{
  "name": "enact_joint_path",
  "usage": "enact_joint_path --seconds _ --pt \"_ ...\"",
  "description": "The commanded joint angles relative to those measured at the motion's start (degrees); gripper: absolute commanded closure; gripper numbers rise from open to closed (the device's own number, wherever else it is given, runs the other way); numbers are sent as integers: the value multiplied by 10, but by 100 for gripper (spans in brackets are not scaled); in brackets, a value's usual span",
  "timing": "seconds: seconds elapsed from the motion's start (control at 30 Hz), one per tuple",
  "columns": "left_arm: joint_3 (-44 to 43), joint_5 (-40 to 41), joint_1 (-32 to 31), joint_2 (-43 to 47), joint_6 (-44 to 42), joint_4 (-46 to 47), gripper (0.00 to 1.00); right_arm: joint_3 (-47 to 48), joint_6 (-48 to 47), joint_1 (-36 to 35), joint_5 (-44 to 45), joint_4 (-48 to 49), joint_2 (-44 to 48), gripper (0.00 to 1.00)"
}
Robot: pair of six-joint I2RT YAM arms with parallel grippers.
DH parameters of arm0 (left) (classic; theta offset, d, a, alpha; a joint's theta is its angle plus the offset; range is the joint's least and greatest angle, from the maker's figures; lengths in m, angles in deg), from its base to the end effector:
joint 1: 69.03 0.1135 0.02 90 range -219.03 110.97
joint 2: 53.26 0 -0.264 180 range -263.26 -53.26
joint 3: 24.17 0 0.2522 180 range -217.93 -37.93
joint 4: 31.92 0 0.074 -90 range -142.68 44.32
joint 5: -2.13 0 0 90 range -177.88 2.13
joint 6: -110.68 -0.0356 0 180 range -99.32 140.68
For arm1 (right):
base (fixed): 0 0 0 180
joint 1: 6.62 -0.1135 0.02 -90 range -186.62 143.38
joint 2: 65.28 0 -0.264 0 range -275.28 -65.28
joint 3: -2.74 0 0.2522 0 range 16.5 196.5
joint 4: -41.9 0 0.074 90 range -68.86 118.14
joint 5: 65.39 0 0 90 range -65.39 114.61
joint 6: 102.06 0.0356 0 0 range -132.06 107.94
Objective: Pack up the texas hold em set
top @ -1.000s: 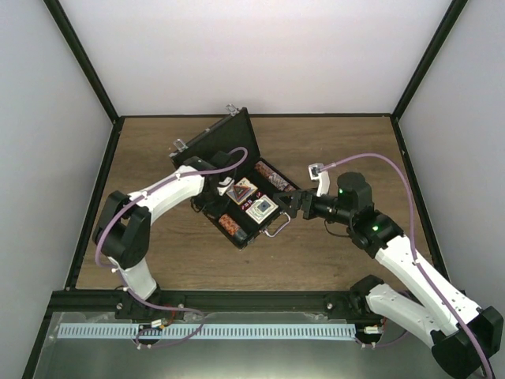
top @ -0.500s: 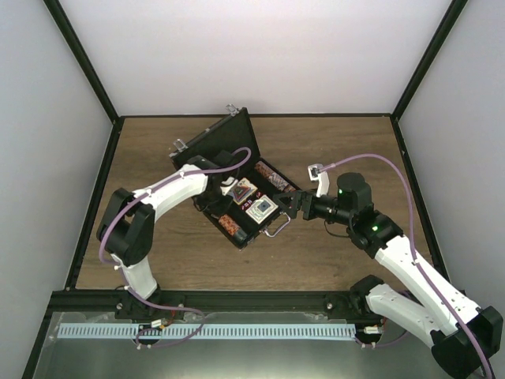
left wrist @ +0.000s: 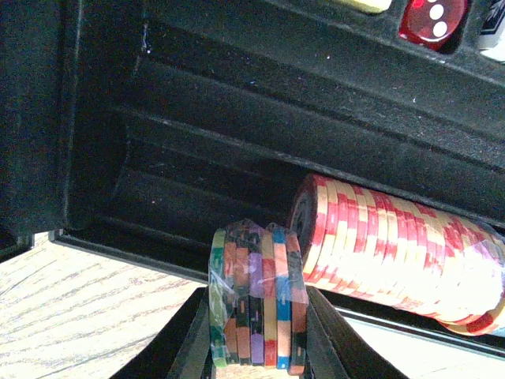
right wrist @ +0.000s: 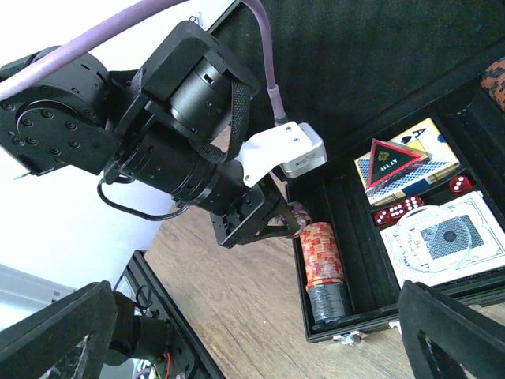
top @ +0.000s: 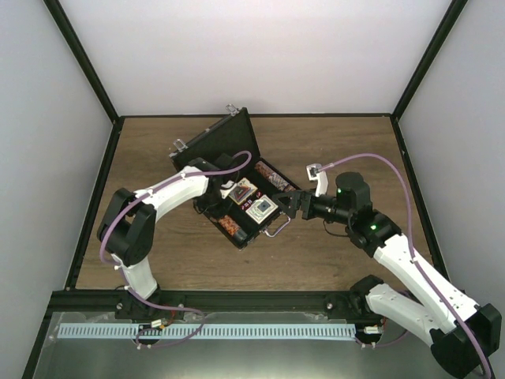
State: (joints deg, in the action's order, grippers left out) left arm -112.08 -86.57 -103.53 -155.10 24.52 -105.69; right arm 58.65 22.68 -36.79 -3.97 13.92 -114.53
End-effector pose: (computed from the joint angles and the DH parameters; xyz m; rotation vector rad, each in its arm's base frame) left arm 0.2669 -0.1825 0.2017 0.8179 2.9862 0.0128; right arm 0.1611 0.1133 0.3045 -0.2775 2.0835 1.2042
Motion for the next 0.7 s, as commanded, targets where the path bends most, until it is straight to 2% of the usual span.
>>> enact_joint_path --seconds 0.0,0.1,0.33,0.67 --pt "10 -25 -9 0 -7 -1 77 -4 4 4 -15 19 -8 0" --pt "12 -35 -10 -1 -11 8 74 -4 3 3 -17 18 -12 0" --pt "17 -46 -11 1 -11 19 59 -6 7 4 -15 15 -9 0" --pt "28 -62 -12 1 -9 28 44 -11 12 3 -17 16 -8 0"
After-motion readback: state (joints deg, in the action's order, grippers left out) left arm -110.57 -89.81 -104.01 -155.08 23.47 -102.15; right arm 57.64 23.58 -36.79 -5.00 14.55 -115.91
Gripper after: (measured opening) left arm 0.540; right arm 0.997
